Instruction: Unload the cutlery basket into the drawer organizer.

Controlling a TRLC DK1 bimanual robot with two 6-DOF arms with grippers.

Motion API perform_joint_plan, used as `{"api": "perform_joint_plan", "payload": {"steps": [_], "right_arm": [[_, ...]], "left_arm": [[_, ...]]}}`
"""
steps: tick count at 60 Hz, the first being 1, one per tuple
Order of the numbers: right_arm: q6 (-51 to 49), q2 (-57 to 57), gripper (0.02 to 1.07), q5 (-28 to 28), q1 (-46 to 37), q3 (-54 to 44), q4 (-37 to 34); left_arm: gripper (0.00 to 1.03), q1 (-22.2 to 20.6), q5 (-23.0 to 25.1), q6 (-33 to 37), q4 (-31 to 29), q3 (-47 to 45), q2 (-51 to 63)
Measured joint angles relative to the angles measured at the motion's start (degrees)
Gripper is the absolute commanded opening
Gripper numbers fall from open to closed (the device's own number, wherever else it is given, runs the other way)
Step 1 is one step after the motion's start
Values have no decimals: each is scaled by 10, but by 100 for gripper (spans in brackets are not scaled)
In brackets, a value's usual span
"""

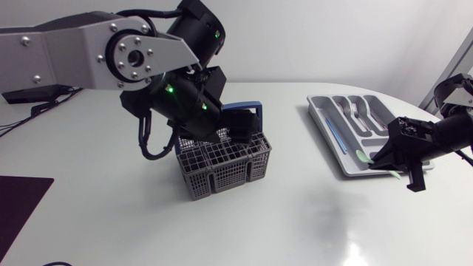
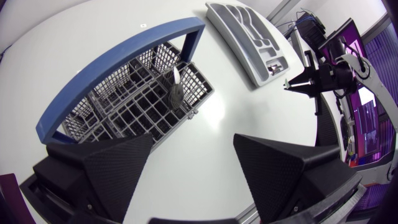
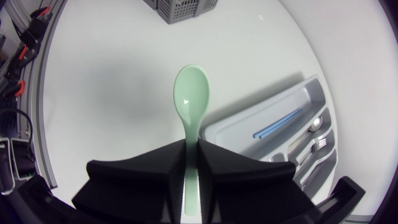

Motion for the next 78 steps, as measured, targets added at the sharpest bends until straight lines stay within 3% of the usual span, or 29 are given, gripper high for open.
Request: {"api": "perform_joint_plan", "payload": {"steps": [23, 40, 47, 56, 59, 64, 78], "right_arm": [[-127, 162, 8, 136, -56, 113, 78], [-176, 243, 8, 204, -76, 171, 143], [-188, 260, 30, 222, -76, 171, 167], [-191, 271, 41, 247, -71, 162, 205], [-191, 271, 55, 255, -68, 158, 214], [-191, 269, 68, 273, -59, 150, 226], [-141, 170, 77, 259, -12, 121, 203]], "left_arm": [[91, -9, -43, 24, 38, -61, -25], [91, -12, -71, 28, 52, -90, -50], [92, -20, -91, 30, 59, -107, -57], [92, -26, -100, 30, 61, -125, -67], [92, -26, -102, 35, 61, -128, -73], [92, -24, -102, 39, 63, -134, -85], [92, -15, -102, 53, 72, -164, -107]]}}
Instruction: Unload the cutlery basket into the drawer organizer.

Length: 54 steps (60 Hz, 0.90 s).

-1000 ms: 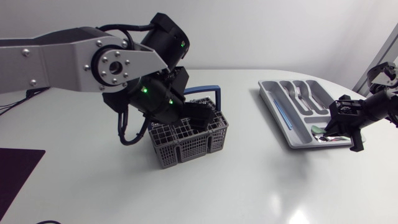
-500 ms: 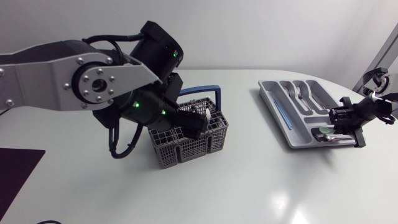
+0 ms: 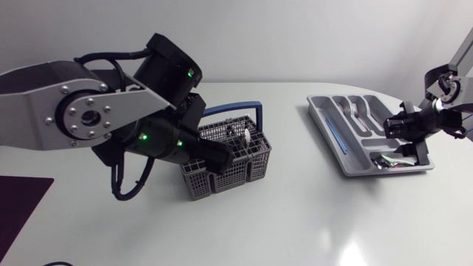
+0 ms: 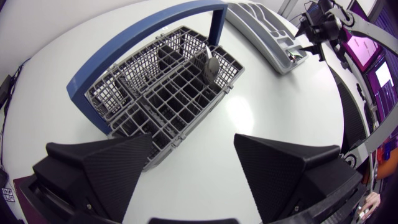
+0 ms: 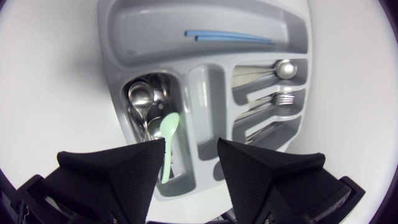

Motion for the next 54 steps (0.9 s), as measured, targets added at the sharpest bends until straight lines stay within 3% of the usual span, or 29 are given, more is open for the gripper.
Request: {"api": "perform_joint_plan", "payload": {"steps": [19, 35, 54], "right_arm": [[187, -103, 78, -45, 121, 2, -146], [409, -196, 78, -64, 295, -15, -165], [631, -202, 78, -61, 450, 7, -181]], "left_arm": [[92, 0, 0, 15, 18, -17, -12], [92, 5, 0, 19, 26, -39, -20], [94, 14, 0, 31, 30, -52, -35]]}}
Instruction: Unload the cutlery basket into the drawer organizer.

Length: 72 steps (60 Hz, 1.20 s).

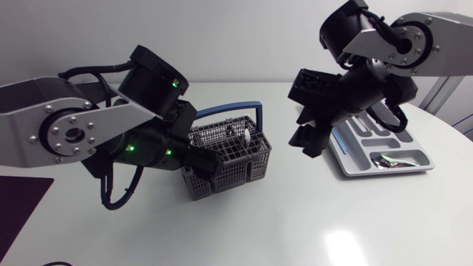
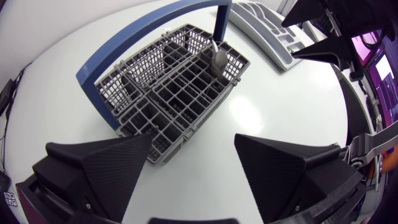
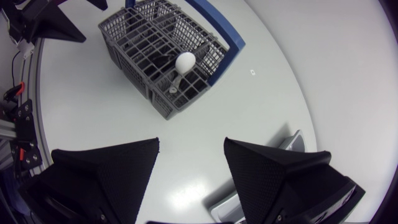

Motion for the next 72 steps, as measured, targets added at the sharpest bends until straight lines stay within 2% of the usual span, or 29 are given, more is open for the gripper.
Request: {"api": "perform_joint_plan", "payload": {"steps": [8, 29, 38, 43, 48, 50, 55, 72], "right_arm": [[64, 2, 78, 1, 42, 16, 1], [232, 21, 78, 0, 83, 56, 1], [310, 36, 78, -24, 83, 76, -18], [353, 61, 88, -71, 82, 100, -43], [419, 84, 91, -117, 75, 108, -60], [453, 100, 98, -141, 67, 112, -74], [489, 113, 102, -150, 62, 113, -76], [612, 119, 102, -154, 59, 115, -38]], "left_arm": [[94, 5, 0, 2, 1, -9, -4], [96, 14, 0, 30, 9, -33, -20], [97, 14, 0, 43, 9, -35, -29], [97, 14, 0, 45, 9, -40, -30], [97, 14, 0, 45, 9, -44, -30], [97, 14, 0, 45, 9, -45, -30], [97, 14, 0, 45, 11, -48, -31], [97, 14, 0, 45, 17, -60, -38]]}}
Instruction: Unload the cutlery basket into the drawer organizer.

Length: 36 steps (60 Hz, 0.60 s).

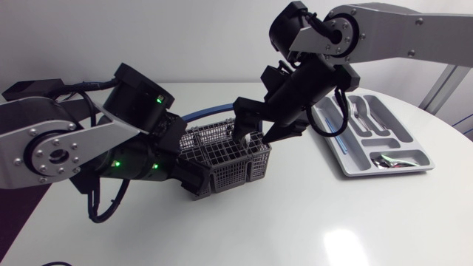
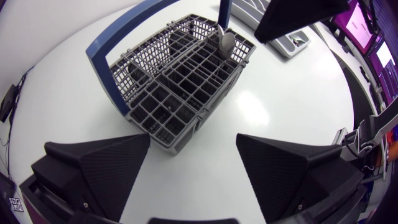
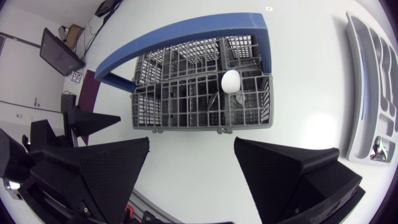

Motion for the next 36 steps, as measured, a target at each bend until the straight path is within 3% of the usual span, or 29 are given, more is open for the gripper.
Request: {"api": "perform_joint_plan", "payload": {"steps": [9, 15, 23, 30, 36], "right_arm": [[67, 0, 100, 9, 0, -3, 41], [99, 0, 90, 17, 0, -9, 61], [125, 1, 86, 19, 0, -12, 71], [137, 6, 73, 22, 0, -12, 73], [142, 17, 69, 29, 0, -13, 82]], "left_arm": [[97, 0, 0, 0, 6, -8, -2], [97, 0, 0, 0, 9, -13, -2], [97, 0, 0, 0, 14, -17, -3], [97, 0, 0, 0, 22, -19, -3], [97, 0, 0, 0, 26, -19, -3]]}}
